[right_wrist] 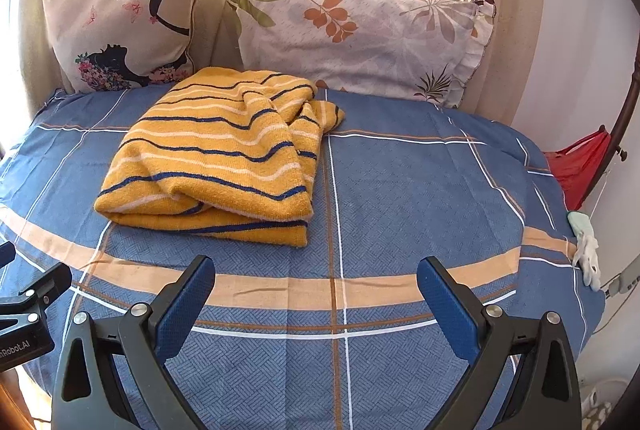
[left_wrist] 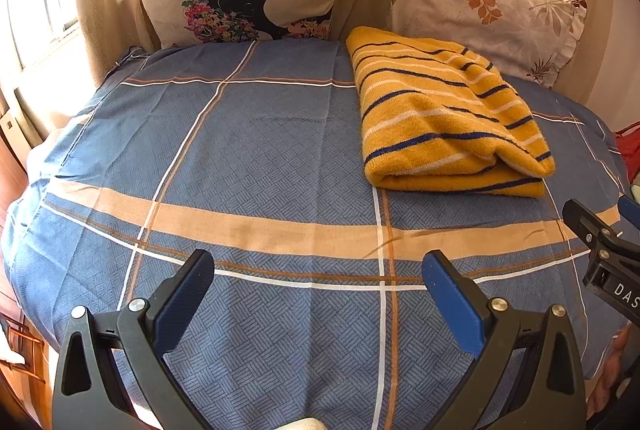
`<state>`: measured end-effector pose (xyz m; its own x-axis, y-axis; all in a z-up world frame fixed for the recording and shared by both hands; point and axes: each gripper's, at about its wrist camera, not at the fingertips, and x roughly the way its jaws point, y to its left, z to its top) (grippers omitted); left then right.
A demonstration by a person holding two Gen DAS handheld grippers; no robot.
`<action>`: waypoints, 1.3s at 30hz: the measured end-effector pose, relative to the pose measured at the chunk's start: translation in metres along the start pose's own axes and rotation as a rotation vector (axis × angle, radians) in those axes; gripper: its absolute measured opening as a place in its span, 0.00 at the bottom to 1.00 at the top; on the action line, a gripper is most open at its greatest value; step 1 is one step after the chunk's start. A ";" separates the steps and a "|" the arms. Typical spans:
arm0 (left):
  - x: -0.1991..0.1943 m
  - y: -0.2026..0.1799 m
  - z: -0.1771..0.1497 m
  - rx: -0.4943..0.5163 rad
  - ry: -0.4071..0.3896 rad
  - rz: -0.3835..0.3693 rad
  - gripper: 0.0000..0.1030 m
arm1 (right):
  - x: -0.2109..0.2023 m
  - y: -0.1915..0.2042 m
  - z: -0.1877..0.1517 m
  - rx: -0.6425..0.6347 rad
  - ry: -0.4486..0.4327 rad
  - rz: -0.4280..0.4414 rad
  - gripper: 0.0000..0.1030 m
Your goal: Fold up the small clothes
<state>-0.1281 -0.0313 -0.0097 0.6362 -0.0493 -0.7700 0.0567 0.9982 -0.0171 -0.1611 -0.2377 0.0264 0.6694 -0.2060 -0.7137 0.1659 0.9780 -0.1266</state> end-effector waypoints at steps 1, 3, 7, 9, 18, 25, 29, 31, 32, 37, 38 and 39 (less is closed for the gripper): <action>0.001 0.001 0.000 -0.002 0.003 -0.003 1.00 | 0.000 0.002 0.000 -0.003 0.001 0.002 1.00; 0.002 0.002 0.000 -0.007 0.009 -0.009 1.00 | 0.002 0.004 -0.001 -0.009 0.002 0.007 1.00; 0.007 0.004 0.000 -0.011 0.022 -0.015 1.00 | 0.005 0.008 0.000 -0.018 0.006 0.014 1.00; 0.009 0.005 0.000 -0.014 0.029 -0.018 1.00 | 0.007 0.008 0.000 -0.017 0.010 0.019 1.00; 0.019 0.006 0.000 -0.035 0.058 -0.042 1.00 | 0.016 0.012 0.000 -0.018 0.025 0.041 1.00; 0.023 0.006 -0.002 -0.040 0.076 -0.055 1.00 | 0.021 0.014 -0.001 -0.015 0.036 0.050 1.00; 0.025 0.004 -0.002 -0.039 0.081 -0.057 1.00 | 0.024 0.012 -0.002 -0.007 0.043 0.056 1.00; 0.024 0.003 -0.003 -0.036 0.079 -0.055 1.00 | 0.024 0.011 -0.002 -0.002 0.044 0.059 1.00; 0.024 0.002 -0.003 -0.034 0.078 -0.055 1.00 | 0.024 0.010 -0.003 0.001 0.045 0.060 1.00; 0.025 0.001 -0.002 -0.029 0.084 -0.057 1.00 | 0.025 0.008 -0.003 0.012 0.046 0.061 1.00; 0.025 0.000 -0.002 -0.029 0.085 -0.059 1.00 | 0.025 0.007 -0.004 0.015 0.047 0.061 1.00; 0.025 0.000 -0.002 -0.026 0.086 -0.059 1.00 | 0.025 0.006 -0.004 0.018 0.047 0.062 1.00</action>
<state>-0.1138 -0.0329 -0.0304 0.5643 -0.1061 -0.8187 0.0710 0.9943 -0.0799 -0.1458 -0.2368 0.0050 0.6438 -0.1431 -0.7517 0.1387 0.9879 -0.0692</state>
